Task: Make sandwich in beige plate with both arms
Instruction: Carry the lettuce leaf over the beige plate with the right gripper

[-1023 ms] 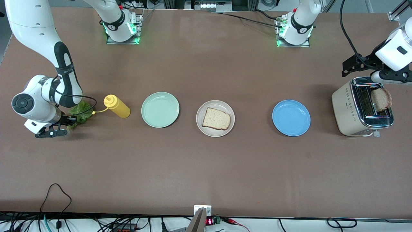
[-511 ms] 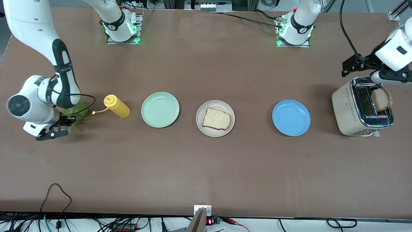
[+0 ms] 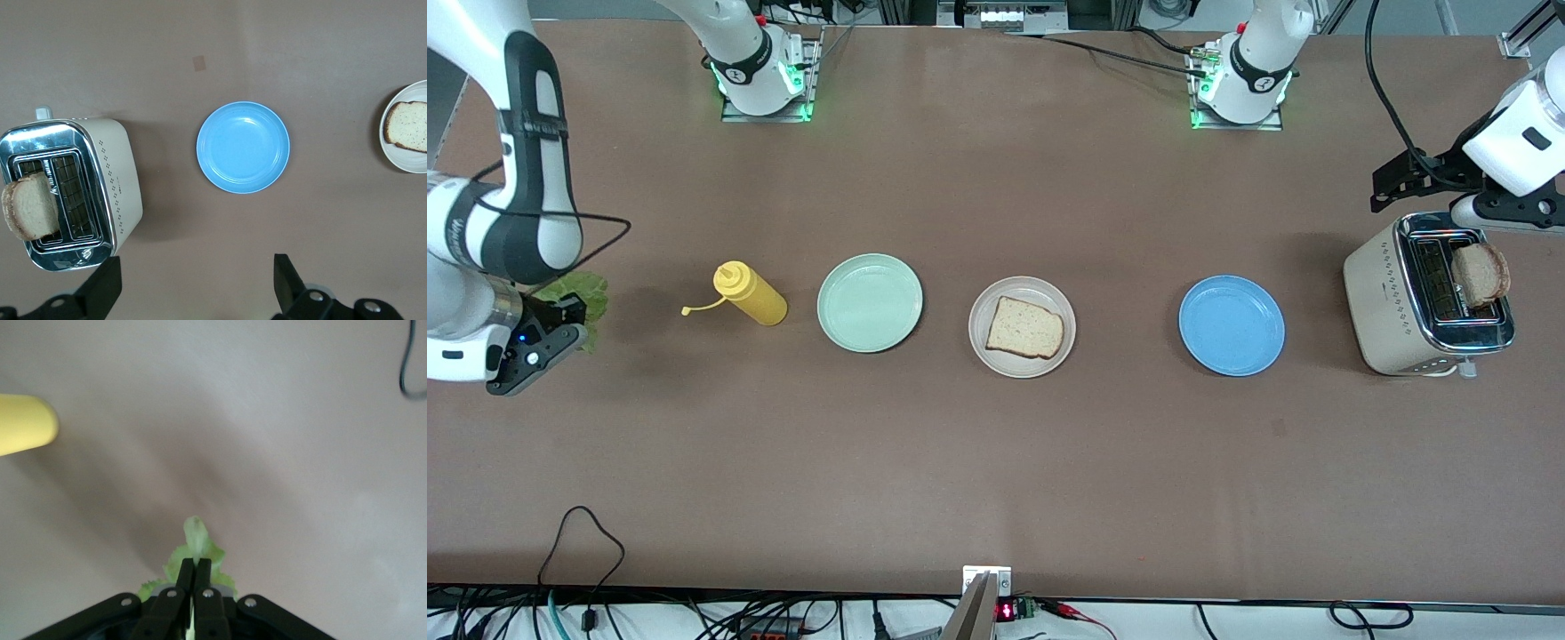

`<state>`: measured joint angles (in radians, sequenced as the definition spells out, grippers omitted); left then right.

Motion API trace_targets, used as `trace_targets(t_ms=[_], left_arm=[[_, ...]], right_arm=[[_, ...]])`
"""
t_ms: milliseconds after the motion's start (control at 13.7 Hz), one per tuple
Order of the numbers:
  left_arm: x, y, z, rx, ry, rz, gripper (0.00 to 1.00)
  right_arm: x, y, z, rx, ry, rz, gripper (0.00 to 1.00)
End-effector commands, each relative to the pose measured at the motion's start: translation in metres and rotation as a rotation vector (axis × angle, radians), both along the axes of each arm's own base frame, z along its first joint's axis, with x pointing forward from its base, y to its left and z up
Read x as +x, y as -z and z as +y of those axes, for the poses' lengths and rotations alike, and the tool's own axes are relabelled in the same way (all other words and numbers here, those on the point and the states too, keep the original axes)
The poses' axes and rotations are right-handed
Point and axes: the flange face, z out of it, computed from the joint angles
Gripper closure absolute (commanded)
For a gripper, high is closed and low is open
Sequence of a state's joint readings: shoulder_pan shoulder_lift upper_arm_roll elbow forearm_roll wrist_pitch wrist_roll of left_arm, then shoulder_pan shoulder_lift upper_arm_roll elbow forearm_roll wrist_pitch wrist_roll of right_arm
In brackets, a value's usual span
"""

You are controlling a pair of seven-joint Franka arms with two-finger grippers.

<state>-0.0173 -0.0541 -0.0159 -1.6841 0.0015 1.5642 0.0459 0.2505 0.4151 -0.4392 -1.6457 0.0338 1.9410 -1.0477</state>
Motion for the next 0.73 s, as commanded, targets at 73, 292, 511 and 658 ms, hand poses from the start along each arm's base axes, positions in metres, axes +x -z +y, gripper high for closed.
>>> trace_targets(t_ms=[73, 292, 511, 658], left_arm=[[-0.001, -0.001, 0.0, -0.011, 0.019, 0.005, 0.0], [-0.001, -0.001, 0.0, -0.011, 0.017, 0.005, 0.0], [-0.001, -0.001, 0.0, -0.011, 0.017, 0.005, 0.0], [-0.001, -0.001, 0.0, -0.011, 0.017, 0.005, 0.0]], right_arm=[[-0.003, -0.062, 0.06, 0.126, -0.199, 0.036, 1.0], [-0.002, -0.105, 0.133, 0.183, -0.318, 0.036, 1.0], [-0.009, -0.113, 0.21, 0.257, -0.413, 0.013, 1.0], [-0.016, -0.121, 0.259, 0.311, -0.466, -0.005, 1.0]])
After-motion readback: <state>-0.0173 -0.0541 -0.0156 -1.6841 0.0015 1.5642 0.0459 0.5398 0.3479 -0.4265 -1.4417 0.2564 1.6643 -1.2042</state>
